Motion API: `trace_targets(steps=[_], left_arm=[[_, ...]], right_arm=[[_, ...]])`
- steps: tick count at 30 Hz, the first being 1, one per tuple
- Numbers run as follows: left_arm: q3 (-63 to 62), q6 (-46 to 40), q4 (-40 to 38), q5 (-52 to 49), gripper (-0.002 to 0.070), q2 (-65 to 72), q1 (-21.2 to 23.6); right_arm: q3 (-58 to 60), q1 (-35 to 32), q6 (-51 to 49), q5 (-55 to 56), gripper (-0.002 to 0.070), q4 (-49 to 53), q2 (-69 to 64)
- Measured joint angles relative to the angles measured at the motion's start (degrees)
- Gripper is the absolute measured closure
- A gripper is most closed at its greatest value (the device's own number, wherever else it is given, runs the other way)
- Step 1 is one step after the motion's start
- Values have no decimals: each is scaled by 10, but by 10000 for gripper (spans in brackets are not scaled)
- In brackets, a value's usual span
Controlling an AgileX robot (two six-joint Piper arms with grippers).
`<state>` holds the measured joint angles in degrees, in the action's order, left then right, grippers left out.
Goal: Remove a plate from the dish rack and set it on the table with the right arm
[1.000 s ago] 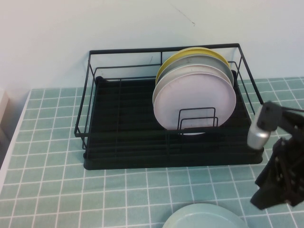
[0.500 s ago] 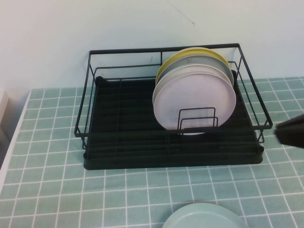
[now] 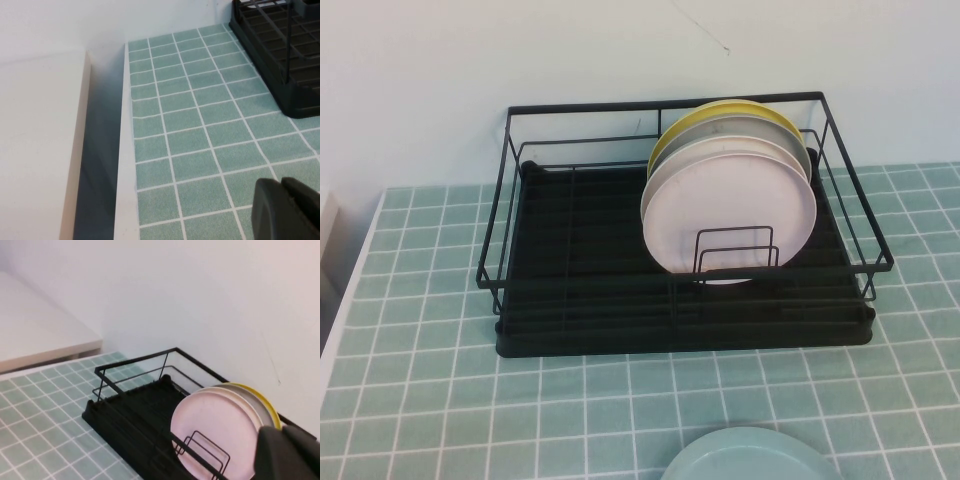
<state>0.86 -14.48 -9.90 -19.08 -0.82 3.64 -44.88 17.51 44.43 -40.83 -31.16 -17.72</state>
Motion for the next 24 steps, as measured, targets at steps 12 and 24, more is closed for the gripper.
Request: trace_targets(steps=[12,24], left_arm=[[0,0,0,0,678,0,0],[0,0,0,0,678,0,0]], right_arm=[[85,0,-112,22,676,144,75],[317,-31,-279,246,676,276,179]])
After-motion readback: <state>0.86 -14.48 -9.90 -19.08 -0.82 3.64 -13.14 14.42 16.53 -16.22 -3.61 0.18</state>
